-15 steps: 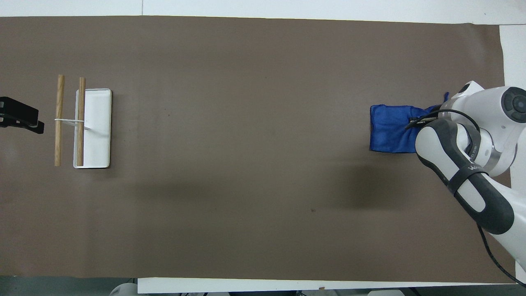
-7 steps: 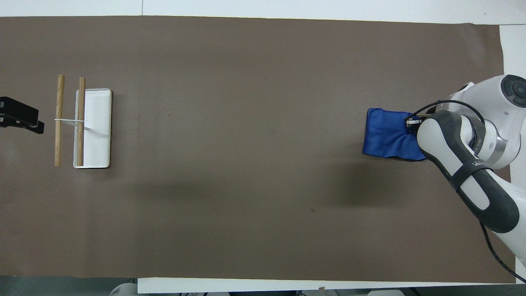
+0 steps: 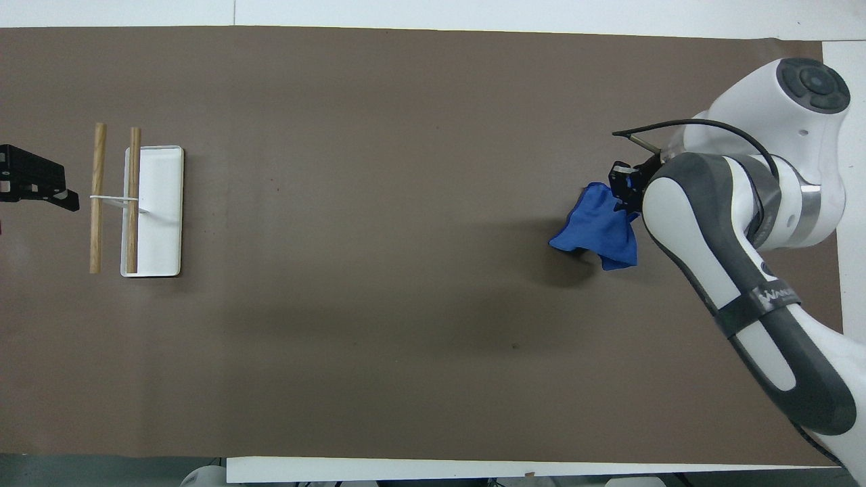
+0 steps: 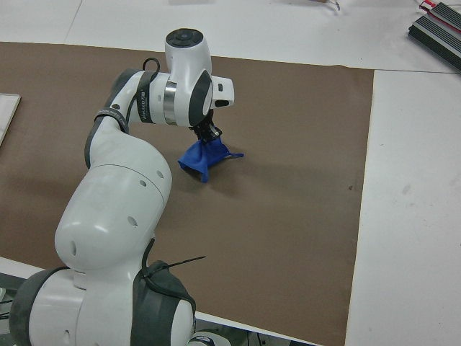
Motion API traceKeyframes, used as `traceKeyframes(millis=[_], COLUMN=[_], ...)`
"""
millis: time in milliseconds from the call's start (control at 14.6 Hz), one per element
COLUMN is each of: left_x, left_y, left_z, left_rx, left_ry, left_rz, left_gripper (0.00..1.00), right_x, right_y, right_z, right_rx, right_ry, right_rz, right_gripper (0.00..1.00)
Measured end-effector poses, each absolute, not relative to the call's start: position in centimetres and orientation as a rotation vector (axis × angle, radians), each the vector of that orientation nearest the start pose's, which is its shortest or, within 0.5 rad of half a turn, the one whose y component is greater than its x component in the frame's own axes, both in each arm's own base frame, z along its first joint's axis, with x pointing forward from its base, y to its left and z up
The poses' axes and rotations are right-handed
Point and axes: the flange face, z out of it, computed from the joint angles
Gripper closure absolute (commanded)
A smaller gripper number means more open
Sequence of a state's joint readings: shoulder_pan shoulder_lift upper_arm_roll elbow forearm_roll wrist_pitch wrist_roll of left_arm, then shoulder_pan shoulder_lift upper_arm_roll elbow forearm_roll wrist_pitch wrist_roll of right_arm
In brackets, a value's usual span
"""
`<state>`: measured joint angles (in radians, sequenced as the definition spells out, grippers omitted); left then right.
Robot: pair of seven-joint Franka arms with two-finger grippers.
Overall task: Right arm passes towel to left arm to hang
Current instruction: 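Lift the towel with the right gripper and carry it toward the left gripper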
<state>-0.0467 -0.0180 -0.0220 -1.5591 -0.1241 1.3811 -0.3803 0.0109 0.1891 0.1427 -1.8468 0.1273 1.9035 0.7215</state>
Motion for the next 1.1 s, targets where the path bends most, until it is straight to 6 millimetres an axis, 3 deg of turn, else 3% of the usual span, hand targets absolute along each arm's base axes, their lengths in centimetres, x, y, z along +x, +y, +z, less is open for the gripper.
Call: traceKeyframes(millis=[275,549,824,1098], left_x=[52.9,52.4,51.8,50.6], left_y=[-6.1,-6.4,-7.0,-8.7], left_z=[61.8,59.8,57.5,56.9], left_rx=[-3.161,-3.106,-2.967,-2.794], left_ry=[-0.972,-1.376,-1.925,-2.208], left_rz=[0.363,0.43,0.47,0.574], left_gripper=[0.0,0.0,0.0,0.04], right_x=[57.9,56.7,55.6,53.8], right_y=[18.4,25.5,31.8,38.6], right_z=[44.7,48.8,53.7,55.2], right_rx=[-2.68,-2.4,-2.183,-2.033], right_ry=[1.213,1.316,1.258,1.172], right_rz=[0.345,0.521,0.649,0.613], right_gripper=[1.0,1.0,1.0,1.0])
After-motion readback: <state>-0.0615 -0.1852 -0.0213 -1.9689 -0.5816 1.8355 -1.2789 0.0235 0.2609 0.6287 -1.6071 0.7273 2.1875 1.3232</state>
